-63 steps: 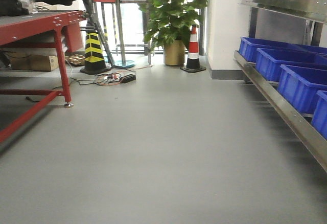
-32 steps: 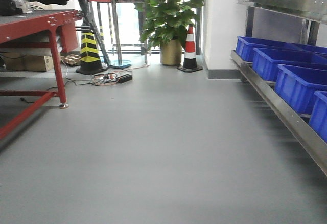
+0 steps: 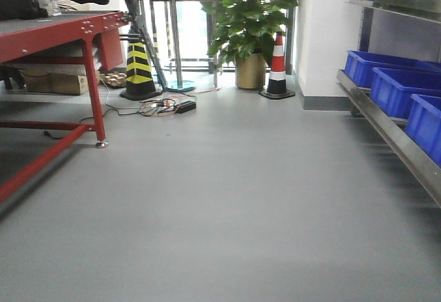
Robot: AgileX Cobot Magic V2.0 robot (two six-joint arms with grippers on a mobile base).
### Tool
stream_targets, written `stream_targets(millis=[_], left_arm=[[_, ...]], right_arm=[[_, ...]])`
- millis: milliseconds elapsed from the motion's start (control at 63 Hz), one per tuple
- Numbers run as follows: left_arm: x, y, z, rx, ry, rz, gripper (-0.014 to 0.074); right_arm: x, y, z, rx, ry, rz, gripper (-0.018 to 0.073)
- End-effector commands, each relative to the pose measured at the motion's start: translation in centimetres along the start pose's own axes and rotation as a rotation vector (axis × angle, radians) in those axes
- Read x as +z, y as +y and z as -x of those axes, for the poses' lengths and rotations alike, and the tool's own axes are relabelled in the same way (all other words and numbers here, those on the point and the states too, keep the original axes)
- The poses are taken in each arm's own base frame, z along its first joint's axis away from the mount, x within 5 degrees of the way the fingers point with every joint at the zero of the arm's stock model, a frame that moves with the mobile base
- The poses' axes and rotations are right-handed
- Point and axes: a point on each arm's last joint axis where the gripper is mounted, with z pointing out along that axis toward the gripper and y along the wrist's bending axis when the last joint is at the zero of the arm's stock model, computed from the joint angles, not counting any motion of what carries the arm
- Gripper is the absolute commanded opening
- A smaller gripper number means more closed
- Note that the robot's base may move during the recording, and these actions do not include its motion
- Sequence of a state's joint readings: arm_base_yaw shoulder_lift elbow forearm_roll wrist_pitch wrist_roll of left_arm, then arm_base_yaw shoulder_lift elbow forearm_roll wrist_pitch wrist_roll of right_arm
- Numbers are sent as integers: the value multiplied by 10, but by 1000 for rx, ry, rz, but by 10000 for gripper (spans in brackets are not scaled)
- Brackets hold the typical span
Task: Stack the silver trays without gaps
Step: 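Hold the tray in both grippers while the base turns away, then keep holding the tray while driving past the plant to another shelf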
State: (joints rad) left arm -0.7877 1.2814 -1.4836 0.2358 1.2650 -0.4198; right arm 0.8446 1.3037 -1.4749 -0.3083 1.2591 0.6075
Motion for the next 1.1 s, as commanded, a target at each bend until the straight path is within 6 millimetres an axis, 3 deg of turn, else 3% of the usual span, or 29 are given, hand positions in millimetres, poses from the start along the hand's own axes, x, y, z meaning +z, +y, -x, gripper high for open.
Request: stream_targets(millis=[0, 1079], left_arm=[[-19, -6, 7, 21, -107, -86, -48], [-19, -7, 7, 18, -103, -96, -48]], right_arm=[[-13, 1, 3, -27, -44, 33, 61], [-13, 1, 3, -27, -42, 33, 61]])
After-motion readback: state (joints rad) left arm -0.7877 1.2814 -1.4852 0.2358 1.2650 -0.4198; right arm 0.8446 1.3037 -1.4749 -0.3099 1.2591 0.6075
